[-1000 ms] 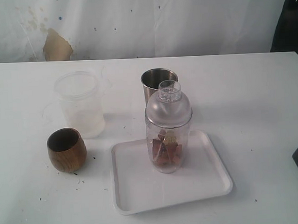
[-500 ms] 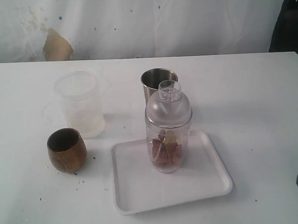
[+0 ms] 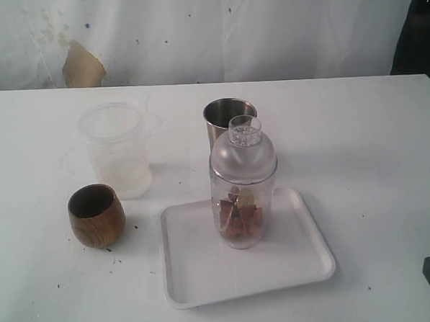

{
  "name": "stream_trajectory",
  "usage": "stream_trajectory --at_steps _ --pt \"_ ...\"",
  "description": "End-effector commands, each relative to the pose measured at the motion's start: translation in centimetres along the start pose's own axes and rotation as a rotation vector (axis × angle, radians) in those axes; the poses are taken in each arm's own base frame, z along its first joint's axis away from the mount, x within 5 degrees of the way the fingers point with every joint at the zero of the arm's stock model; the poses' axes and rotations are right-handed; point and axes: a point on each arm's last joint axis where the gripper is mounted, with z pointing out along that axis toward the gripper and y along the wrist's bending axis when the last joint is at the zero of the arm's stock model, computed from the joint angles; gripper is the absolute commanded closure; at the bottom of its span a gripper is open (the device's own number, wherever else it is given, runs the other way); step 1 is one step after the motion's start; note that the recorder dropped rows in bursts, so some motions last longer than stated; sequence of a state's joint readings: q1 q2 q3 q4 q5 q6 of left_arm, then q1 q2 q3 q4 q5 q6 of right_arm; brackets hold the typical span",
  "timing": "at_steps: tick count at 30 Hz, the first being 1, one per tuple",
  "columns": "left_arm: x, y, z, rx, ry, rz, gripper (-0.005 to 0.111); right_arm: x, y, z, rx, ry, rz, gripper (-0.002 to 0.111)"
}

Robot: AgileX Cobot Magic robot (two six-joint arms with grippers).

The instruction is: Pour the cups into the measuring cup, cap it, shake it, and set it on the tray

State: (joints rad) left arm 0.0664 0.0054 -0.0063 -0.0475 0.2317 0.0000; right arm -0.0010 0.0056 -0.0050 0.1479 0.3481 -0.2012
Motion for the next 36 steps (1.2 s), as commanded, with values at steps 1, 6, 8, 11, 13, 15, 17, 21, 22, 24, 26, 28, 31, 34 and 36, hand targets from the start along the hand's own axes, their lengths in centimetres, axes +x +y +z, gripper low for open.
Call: stream_trajectory --at_steps 1,6,8,11,13,15,17,21,22,24,26,28,31,34,36 --pt "0.19 0.02 0.01 -0.001 0.002 -0.005 0.107 0.15 0.09 0.01 -0.006 0.001 0.047 0.025" --pt "0.19 0.02 0.01 -0.001 0.002 -0.005 0.107 0.30 0.35 0.01 -0.033 0.019 0.107 0.081" --pt "0.19 0.02 0.01 -0.001 0.002 -0.005 0.107 0.30 0.37 0.01 -0.035 0.019 0.111 0.098" --pt "0.19 0.02 0.01 -0.001 0.002 -0.005 0.107 0.31 0.33 0.01 -0.031 0.020 0.090 0.108" --pt "0.19 0.02 0.01 -0.001 0.002 -0.005 0.107 0.31 0.33 0.01 -0.031 0.020 0.090 0.108" --pt "0.19 0.02 0.01 -0.001 0.002 -0.005 0.107 0.31 0.33 0.01 -0.031 0.020 0.090 0.108" --pt "0.19 0.02 0.01 -0.001 0.002 -0.005 0.107 0.31 0.33 0.01 -0.031 0.020 0.090 0.108" --pt "0.19 0.02 0.01 -0.001 0.002 -0.005 0.107 0.31 0.33 0.01 -0.031 0.020 0.090 0.108" --pt "0.19 0.02 0.01 -0.001 0.002 -0.005 0.107 0.31 0.33 0.01 -0.031 0.020 0.090 0.108" --pt "0.19 0.02 0.01 -0.001 0.002 -0.005 0.107 0.31 0.34 0.01 -0.032 0.019 0.093 0.108" --pt "0.19 0.02 0.01 -0.001 0.002 -0.005 0.107 0.31 0.34 0.01 -0.032 0.019 0.093 0.108" --pt "0.19 0.02 0.01 -0.001 0.002 -0.005 0.107 0.31 0.34 0.01 -0.032 0.019 0.093 0.108" --pt "0.19 0.02 0.01 -0.001 0.002 -0.005 0.107 0.31 0.34 0.01 -0.032 0.019 0.093 0.108" --pt "0.19 0.02 0.01 -0.001 0.002 -0.005 0.107 0.30 0.36 0.01 -0.034 0.019 0.098 0.108" --pt "0.19 0.02 0.01 -0.001 0.002 -0.005 0.107 0.30 0.36 0.01 -0.034 0.019 0.098 0.108"
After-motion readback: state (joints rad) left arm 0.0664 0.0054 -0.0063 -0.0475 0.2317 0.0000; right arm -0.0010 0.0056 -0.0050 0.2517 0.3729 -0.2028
